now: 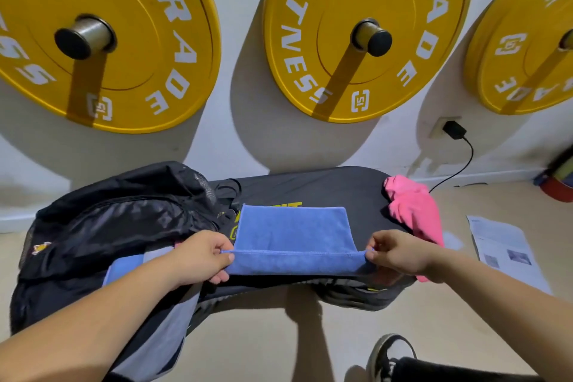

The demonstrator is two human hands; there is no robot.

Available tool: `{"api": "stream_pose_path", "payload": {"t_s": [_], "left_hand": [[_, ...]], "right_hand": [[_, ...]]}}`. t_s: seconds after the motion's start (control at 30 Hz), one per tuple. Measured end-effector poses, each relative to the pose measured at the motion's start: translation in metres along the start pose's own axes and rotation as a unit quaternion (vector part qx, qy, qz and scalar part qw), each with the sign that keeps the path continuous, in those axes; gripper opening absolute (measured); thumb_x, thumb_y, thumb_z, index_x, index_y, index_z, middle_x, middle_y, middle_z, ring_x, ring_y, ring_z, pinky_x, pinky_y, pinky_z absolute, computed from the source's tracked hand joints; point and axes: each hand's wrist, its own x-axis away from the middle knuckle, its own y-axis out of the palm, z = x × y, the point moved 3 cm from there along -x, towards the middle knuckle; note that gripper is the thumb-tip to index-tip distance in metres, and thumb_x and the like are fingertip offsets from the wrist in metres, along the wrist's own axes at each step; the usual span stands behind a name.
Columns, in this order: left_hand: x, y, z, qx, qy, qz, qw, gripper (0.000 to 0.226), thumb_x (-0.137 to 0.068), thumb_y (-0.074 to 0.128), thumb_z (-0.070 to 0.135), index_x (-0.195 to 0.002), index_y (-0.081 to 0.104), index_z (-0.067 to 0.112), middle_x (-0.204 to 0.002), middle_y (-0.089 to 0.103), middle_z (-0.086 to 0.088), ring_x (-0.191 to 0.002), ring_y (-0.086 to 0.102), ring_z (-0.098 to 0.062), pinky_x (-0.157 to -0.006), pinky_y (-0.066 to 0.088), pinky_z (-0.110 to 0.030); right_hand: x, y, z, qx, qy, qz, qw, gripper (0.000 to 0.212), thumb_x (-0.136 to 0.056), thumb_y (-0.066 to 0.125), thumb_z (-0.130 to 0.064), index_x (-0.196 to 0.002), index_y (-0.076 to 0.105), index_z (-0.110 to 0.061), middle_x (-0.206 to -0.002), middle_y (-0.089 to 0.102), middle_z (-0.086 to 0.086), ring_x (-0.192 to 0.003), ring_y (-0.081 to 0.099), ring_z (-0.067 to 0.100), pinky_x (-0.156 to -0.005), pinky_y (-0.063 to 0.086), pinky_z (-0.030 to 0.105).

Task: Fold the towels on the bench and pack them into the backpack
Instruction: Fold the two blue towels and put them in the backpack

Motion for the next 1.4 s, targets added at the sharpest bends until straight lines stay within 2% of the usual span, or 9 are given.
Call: {"api": "stream_pose_path", "payload": {"t_s": [0.13, 0.33, 0.43, 0.67, 0.87, 1.07, 1.23, 1.3, 1.4], "left_hand": [[-0.001, 0.004, -0.002, -0.030, -0.017, -0.009, 0.999, 0.011, -0.101, 0.054, 0.015, -0.098, 0.063, 0.011, -0.065, 0.073, -0.015, -0.051, 0.066, -0.017, -0.052, 0.052, -0.023], [-0.026, 0.006, 0.007, -0.089, 0.009, 0.084, 0.992, 0.012, -0.097, 0.055, 0.016, -0.092, 0.065, 0.011, -0.060, 0.069, -0.002, -0.037, 0.056, -0.002, -0.043, 0.042, -0.016], [-0.052, -0.006, 0.014, -0.123, 0.034, 0.132, 0.983, 0.012, -0.093, 0.058, 0.012, -0.082, 0.064, 0.010, -0.064, 0.069, -0.001, -0.059, 0.070, -0.015, -0.055, 0.050, -0.025], [-0.116, -0.009, 0.026, -0.177, 0.035, 0.173, 0.968, 0.010, -0.091, 0.058, 0.012, -0.083, 0.063, 0.014, -0.085, 0.068, -0.004, -0.081, 0.063, -0.026, -0.069, 0.050, -0.032], [-0.153, 0.017, 0.007, -0.294, 0.014, 0.135, 0.946, 0.007, -0.085, 0.052, 0.007, -0.089, 0.053, 0.014, -0.091, 0.057, -0.005, -0.085, 0.060, -0.032, -0.069, 0.049, -0.038], [-0.173, 0.027, -0.005, -0.333, 0.026, 0.024, 0.942, 0.044, -0.092, 0.063, 0.024, -0.135, 0.052, 0.026, -0.123, 0.049, -0.005, -0.118, 0.052, -0.029, -0.096, 0.048, -0.040], [-0.178, 0.024, -0.004, -0.340, 0.014, -0.006, 0.940, 0.022, -0.084, 0.067, 0.028, -0.099, 0.051, 0.024, -0.104, 0.053, 0.000, -0.096, 0.052, -0.023, -0.077, 0.043, -0.032], [-0.175, 0.026, 0.000, -0.346, 0.004, -0.015, 0.938, 0.021, -0.082, 0.065, 0.027, -0.081, 0.044, 0.027, -0.096, 0.050, 0.002, -0.089, 0.049, -0.021, -0.069, 0.037, -0.030], [-0.171, 0.026, 0.006, -0.318, 0.007, -0.007, 0.948, 0.021, -0.076, 0.066, 0.024, -0.075, 0.046, 0.026, -0.091, 0.052, 0.003, -0.089, 0.052, -0.021, -0.069, 0.041, -0.029]], "right_hand": [[0.001, -0.001, -0.001, -0.017, 0.024, 0.014, 0.999, 0.012, -0.101, 0.057, -0.016, -0.097, 0.058, -0.005, -0.071, 0.069, 0.017, -0.063, 0.073, 0.032, -0.059, 0.060, 0.036], [-0.020, 0.004, 0.003, 0.023, 0.028, 0.118, 0.992, 0.017, -0.097, 0.060, -0.018, -0.093, 0.064, -0.002, -0.083, 0.074, 0.022, -0.069, 0.076, 0.032, -0.063, 0.064, 0.042], [-0.046, -0.003, -0.003, 0.070, 0.024, 0.143, 0.987, 0.019, -0.093, 0.063, -0.018, -0.084, 0.063, -0.001, -0.082, 0.073, 0.024, -0.071, 0.074, 0.037, -0.059, 0.060, 0.042], [-0.120, -0.020, -0.014, 0.182, 0.042, 0.148, 0.971, 0.028, -0.088, 0.064, -0.020, -0.063, 0.053, -0.020, -0.067, 0.059, -0.004, -0.075, 0.058, 0.024, -0.064, 0.039, 0.025], [-0.166, -0.002, 0.012, 0.187, 0.032, 0.146, 0.971, 0.008, -0.089, 0.062, -0.023, -0.092, 0.066, -0.017, -0.093, 0.071, 0.005, -0.093, 0.064, 0.028, -0.075, 0.050, 0.032], [-0.181, 0.003, 0.016, 0.218, 0.009, 0.111, 0.970, 0.025, -0.086, 0.069, -0.049, -0.095, 0.062, -0.027, -0.096, 0.064, -0.004, -0.089, 0.061, 0.022, -0.079, 0.055, 0.037], [-0.184, 0.008, 0.018, 0.251, 0.034, 0.090, 0.963, 0.029, -0.088, 0.066, -0.054, -0.091, 0.057, -0.026, -0.098, 0.044, -0.004, -0.086, 0.057, 0.021, -0.077, 0.048, 0.033], [-0.184, 0.008, 0.015, 0.242, 0.026, 0.084, 0.966, 0.027, -0.087, 0.069, -0.048, -0.084, 0.056, -0.025, -0.094, 0.048, -0.003, -0.082, 0.056, 0.020, -0.072, 0.045, 0.030], [-0.182, 0.005, 0.010, 0.143, 0.013, 0.085, 0.986, 0.020, -0.079, 0.075, -0.028, -0.079, 0.060, -0.015, -0.079, 0.061, -0.001, -0.074, 0.057, 0.020, -0.059, 0.044, 0.028]]}}
